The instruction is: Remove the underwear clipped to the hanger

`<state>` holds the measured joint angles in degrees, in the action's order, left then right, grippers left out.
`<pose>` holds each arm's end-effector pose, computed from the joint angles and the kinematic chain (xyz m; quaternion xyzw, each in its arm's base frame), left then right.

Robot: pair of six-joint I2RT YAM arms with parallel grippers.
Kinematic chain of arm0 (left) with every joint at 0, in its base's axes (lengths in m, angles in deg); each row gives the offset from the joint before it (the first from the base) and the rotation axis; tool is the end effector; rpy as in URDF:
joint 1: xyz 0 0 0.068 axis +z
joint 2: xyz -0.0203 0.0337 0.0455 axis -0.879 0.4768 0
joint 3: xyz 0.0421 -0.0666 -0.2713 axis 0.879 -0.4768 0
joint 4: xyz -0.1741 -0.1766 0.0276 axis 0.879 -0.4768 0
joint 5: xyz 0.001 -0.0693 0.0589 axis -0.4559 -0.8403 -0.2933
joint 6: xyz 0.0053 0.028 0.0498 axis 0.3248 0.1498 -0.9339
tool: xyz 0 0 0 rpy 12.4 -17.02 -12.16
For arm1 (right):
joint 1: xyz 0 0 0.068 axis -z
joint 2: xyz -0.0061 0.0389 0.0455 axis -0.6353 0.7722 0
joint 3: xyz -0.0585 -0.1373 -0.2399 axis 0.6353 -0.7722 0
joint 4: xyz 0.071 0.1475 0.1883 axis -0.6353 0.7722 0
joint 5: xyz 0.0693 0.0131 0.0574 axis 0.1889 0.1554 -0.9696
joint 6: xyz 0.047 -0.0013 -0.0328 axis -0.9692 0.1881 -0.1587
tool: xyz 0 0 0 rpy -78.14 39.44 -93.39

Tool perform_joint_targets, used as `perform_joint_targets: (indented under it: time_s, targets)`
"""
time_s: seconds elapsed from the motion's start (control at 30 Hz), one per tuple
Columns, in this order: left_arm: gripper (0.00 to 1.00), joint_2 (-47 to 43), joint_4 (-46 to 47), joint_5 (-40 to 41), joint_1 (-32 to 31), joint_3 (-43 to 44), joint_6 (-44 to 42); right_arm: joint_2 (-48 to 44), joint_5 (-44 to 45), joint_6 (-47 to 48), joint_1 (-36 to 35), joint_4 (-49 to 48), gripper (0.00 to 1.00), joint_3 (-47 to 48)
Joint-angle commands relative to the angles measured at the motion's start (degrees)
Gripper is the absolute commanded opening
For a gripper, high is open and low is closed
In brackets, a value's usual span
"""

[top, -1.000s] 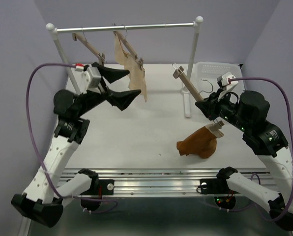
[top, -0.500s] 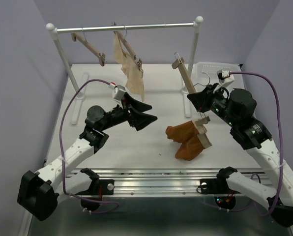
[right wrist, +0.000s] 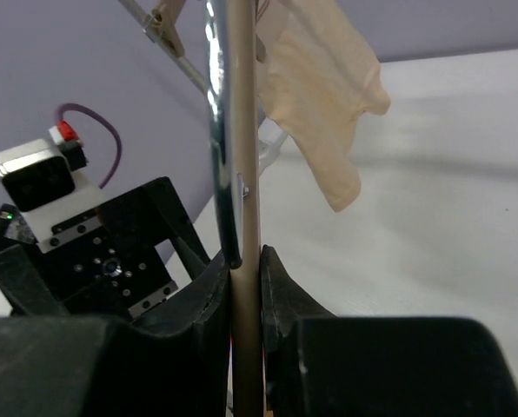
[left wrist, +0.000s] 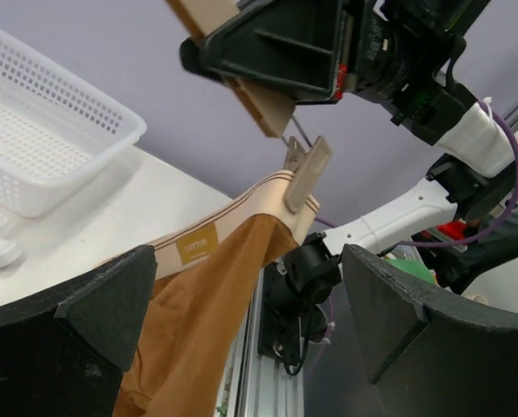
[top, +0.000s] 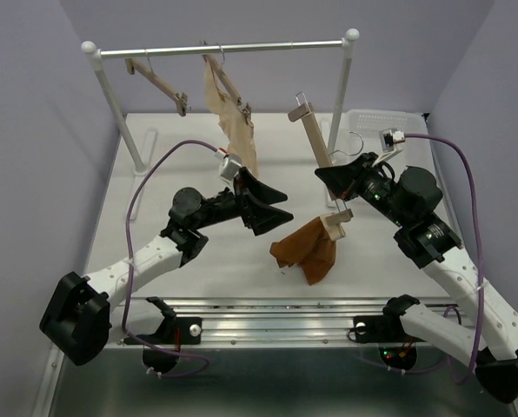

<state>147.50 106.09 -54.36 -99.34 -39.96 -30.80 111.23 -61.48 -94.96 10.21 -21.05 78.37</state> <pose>0.1676 -0.1644 0.3498 0.2975 0.5004 -0.6412 0.5000 0.1572 0.0976 0.4061 -0.0454 0.6913 0.4381 0.5728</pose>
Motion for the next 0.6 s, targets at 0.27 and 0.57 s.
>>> perform_joint_targets:
  time_s: [0.27,0.57]
  targets:
    - [0.99,6.41,18.67,-7.47,-1.02,3.86,4.76,-1.62,-3.46,-10.51,-0.03,-19.15,0.01,-4.22]
    - [0.99,13.54,29.86,-12.67,-3.31,5.00,13.22,-0.39,-3.63,-11.04,-0.03,-23.73,0.01,-5.02]
